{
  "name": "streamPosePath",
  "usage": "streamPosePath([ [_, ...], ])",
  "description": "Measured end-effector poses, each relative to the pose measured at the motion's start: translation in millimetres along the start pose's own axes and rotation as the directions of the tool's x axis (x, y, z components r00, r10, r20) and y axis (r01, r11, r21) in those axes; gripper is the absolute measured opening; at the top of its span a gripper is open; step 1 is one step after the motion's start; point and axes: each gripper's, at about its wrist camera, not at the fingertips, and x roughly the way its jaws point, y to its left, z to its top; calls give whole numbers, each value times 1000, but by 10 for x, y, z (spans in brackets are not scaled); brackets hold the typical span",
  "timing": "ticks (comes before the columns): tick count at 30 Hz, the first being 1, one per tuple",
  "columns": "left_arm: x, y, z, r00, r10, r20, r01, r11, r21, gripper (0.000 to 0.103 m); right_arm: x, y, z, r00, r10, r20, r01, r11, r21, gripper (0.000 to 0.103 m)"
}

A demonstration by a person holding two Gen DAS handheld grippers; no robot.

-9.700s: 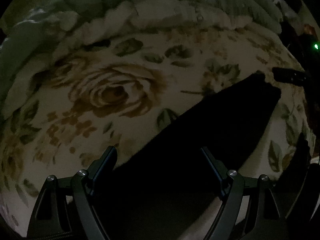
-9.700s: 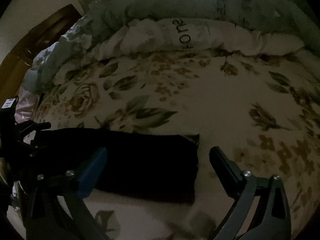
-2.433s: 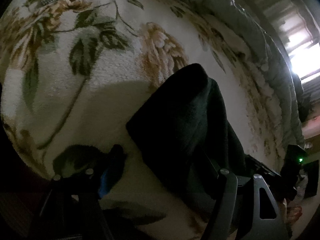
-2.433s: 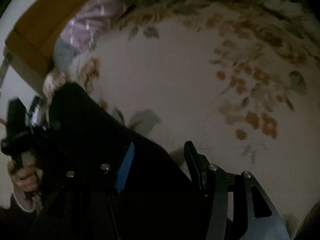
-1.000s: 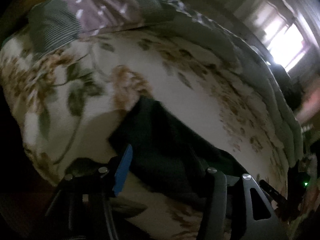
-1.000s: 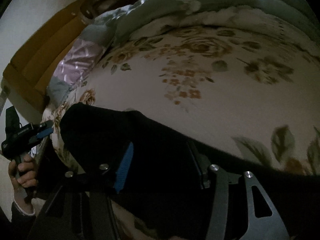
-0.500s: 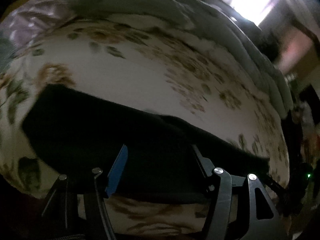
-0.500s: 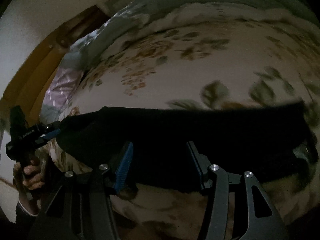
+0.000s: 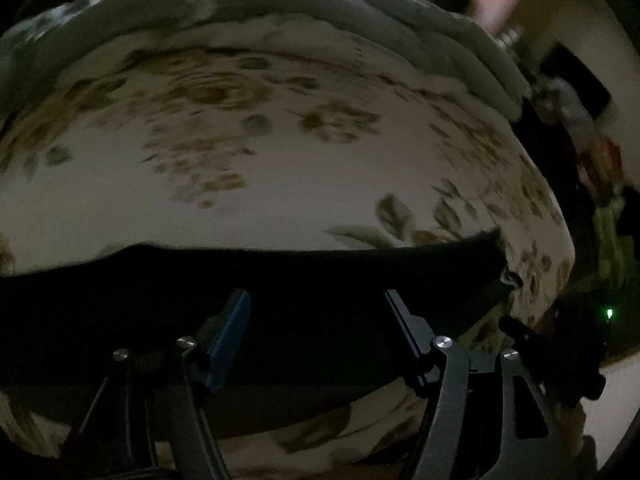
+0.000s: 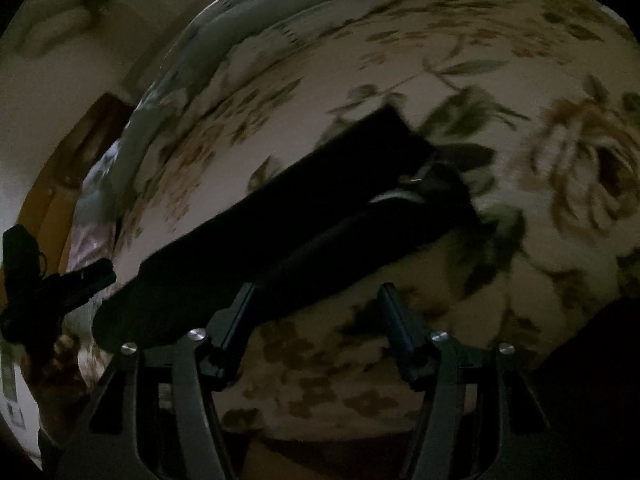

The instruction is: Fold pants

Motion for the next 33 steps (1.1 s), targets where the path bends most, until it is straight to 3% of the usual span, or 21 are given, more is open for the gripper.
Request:
streamPosePath([
  [4, 222, -296, 119, 996, -52, -67, 57, 996, 74, 68, -7, -119, 37, 1000, -14, 18, 14, 999, 45, 68],
  [10, 553, -772, 255, 990, -43, -136, 74, 971, 229, 70, 4, -232, 108, 999, -7, 42, 3, 996, 94, 72],
  [17, 1093, -1364, 415, 959, -75, -274, 182, 903, 390, 70, 65, -412, 153, 998, 24, 61, -35, 982, 186, 72],
  [20, 1336, -1576, 478, 944, -79, -321, 217, 881, 420, 70, 60, -445, 162, 995, 39, 91, -56, 979, 194, 72],
  [22, 1518, -1692, 530, 924, -99, -369, 257, 875, 410, 70, 54, -458, 167, 994, 47, 102, -66, 979, 192, 72],
  [24, 1643, -1764, 564, 911, -108, -399, 280, 870, 405, 70, 53, -476, 165, 992, 51, 118, -74, 978, 193, 66],
  [29, 1955, -1938, 578, 884, -96, -457, 307, 856, 415, 70, 16, -611, 141, 989, 52, 138, -82, 971, 223, 27],
  [33, 2129, -2063, 562, 873, -86, -480, 322, 840, 436, 69, 2, -631, 112, 987, 66, 147, -99, 969, 225, 22],
])
